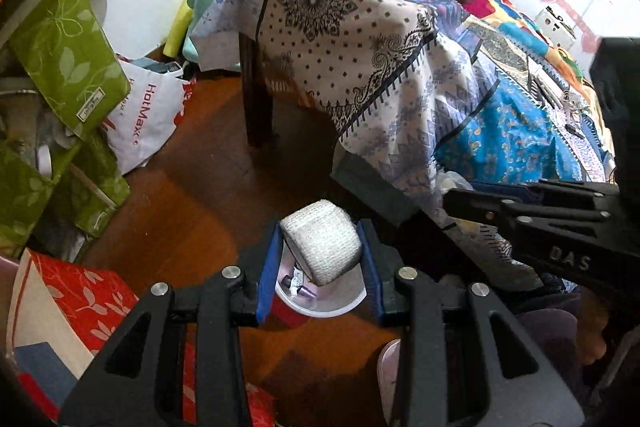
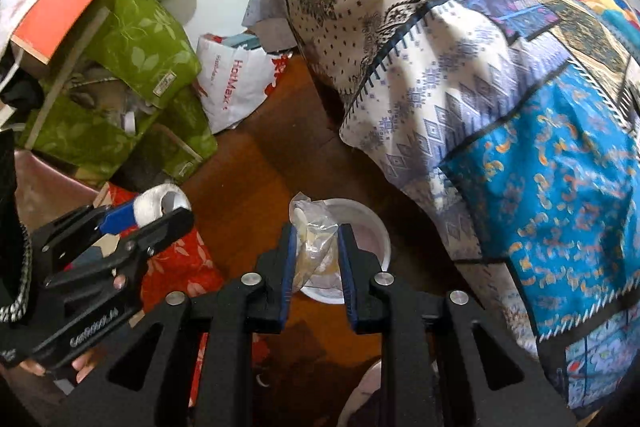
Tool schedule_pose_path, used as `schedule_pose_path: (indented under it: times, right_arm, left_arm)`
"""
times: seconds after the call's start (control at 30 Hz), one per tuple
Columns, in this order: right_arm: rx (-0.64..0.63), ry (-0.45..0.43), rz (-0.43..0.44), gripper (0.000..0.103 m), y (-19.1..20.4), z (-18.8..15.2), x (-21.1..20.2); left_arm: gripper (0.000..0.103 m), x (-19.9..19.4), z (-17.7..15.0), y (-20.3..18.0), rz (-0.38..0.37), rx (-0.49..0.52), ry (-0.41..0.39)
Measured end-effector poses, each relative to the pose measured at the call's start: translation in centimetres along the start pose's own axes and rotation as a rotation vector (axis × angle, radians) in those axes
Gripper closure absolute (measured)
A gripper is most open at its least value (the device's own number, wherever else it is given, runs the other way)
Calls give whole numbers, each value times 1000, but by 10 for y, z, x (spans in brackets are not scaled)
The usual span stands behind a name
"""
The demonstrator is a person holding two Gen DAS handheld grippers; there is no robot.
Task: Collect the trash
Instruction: 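Open the left tool over the bin while the right tool releases the bag, then move both open tools back toward the Sharpie marker on the bed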
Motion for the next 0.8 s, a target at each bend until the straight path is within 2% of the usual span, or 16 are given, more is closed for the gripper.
schedule_pose_path:
  times: [0.2,0.47,0.53,0.6,0.8]
  right_arm:
    - [5,26,5,65,-5,6,9]
    - [6,-7,-36,64,-19,6,-5]
    - [6,-19,-45,64,-23,5,-11]
    - [11,-31,-49,64,-28,5,-16]
    - [24,-54,-48,64,-35,1,-29]
  left_arm:
    - [66,13,5,-5,-16,7,31]
    - [66,31,11,-21,-51,27,91]
    - [61,36,12,-27,-53,33,119]
    - [46,41,14,-31,-29,29,129]
    - [46,36,16,-35,-16,20,111]
Point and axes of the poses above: each gripper's, at about its wrist camera, not at the fingertips, and x roughly the way its jaws point, y to its left, z to its top, the point moved 6 cm from there along x, roughly the way its jaws point, and after that the axes turned 6 degrees about y, right-handed, at the moved point
